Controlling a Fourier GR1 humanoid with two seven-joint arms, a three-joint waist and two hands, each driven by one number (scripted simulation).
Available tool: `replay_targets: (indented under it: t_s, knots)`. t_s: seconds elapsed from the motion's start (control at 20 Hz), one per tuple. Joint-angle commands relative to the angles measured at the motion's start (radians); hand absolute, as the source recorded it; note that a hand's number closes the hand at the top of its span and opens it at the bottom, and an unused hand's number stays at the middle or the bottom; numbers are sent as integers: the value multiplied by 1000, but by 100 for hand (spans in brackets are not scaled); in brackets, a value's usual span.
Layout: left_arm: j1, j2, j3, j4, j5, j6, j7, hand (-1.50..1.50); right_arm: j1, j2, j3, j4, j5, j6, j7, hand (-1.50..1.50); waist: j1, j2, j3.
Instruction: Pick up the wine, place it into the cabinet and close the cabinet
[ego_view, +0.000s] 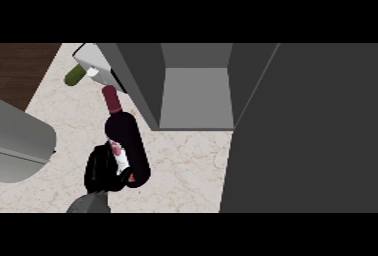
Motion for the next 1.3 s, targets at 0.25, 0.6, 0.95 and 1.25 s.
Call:
replay_targets:
  t_s: [0.25, 0.6, 0.95, 1.25]
  knots:
    - [117, -95, -166, -321, -66, 190, 138, 150, -19, 38, 86, -62, 37, -45, 57, -150, -1, 1, -1]
    - [91, -97, -240, -390, 21, 326, 220, 150, -7, -19, -63, -3, -100, 27, 5, -150, -4, 3, -1]
    - [60, -97, -363, -246, 123, 400, 91, 150, -124, -1, -22, 8, -40, -47, 104, -150, -5, 4, -2]
    - [-64, -97, -433, -148, 243, 507, 44, 150, 38, 17, 51, -39, 10, 14, 11, -150, -9, 3, -1]
